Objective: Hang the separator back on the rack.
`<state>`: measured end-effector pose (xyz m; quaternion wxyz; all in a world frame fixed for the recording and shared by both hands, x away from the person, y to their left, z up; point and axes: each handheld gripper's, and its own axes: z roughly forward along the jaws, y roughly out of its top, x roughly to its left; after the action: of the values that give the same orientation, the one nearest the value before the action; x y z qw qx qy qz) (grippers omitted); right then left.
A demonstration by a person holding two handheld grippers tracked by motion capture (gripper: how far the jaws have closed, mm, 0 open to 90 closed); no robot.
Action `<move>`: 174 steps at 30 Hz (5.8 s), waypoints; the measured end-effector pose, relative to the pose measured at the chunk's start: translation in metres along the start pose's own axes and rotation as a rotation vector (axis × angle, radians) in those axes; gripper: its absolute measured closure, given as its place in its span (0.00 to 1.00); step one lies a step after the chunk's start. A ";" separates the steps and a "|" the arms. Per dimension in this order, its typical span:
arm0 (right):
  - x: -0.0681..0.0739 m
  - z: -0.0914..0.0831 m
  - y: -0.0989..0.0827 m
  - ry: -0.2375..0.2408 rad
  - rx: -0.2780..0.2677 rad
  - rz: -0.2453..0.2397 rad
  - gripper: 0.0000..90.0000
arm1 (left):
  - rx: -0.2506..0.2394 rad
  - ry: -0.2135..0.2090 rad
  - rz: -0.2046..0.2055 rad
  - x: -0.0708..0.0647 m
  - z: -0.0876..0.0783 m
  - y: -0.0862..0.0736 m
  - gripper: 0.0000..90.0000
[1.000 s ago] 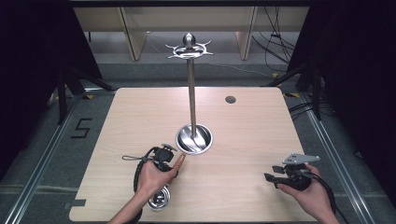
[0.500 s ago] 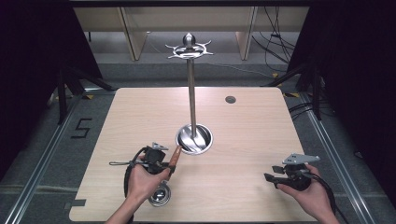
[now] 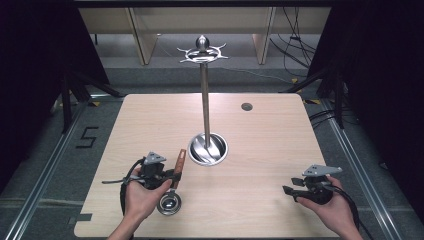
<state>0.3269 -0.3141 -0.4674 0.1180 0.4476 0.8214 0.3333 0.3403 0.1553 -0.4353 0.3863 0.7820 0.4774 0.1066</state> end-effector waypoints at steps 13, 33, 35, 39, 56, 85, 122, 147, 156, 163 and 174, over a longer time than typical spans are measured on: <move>-0.002 0.001 0.000 -0.010 -0.037 -0.038 0.56 | -0.178 -0.018 0.002 -0.009 -0.009 0.009 0.78; -0.002 0.000 0.000 -0.011 -0.030 -0.020 0.56 | -0.302 -0.040 0.034 -0.016 -0.028 0.035 0.78; -0.002 0.000 0.000 -0.003 -0.026 -0.014 0.56 | -0.310 -0.040 0.025 -0.017 -0.029 0.037 0.78; -0.003 0.000 0.000 -0.018 -0.047 -0.035 0.56 | -0.334 -0.047 0.059 -0.017 -0.030 0.041 0.78; -0.002 0.000 0.000 -0.009 -0.041 -0.028 0.56 | -0.360 -0.053 0.086 -0.012 -0.041 0.057 0.78; -0.002 0.000 0.001 -0.013 -0.038 -0.010 0.56 | -0.441 -0.047 0.110 -0.027 -0.050 0.095 0.78; -0.004 0.000 0.001 -0.012 -0.048 -0.025 0.55 | -0.522 -0.022 0.123 -0.051 -0.046 0.128 0.78; -0.003 -0.001 0.000 -0.018 -0.060 -0.016 0.55 | -0.604 -0.006 0.091 -0.065 -0.052 0.141 0.78; -0.006 -0.002 0.001 -0.022 -0.060 -0.045 0.55 | -0.624 -0.006 0.086 -0.068 -0.053 0.145 0.78; -0.002 -0.002 0.001 -0.010 -0.040 0.000 0.55 | -0.643 -0.002 0.082 -0.071 -0.054 0.147 0.78; -0.004 0.000 0.000 -0.016 -0.062 -0.031 0.55 | -0.657 -0.005 0.090 -0.076 -0.055 0.146 0.78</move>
<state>0.3293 -0.3172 -0.4679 0.1436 0.4337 0.8164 0.3533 0.3685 0.0834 -0.2796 0.6140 0.6361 0.3817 0.2697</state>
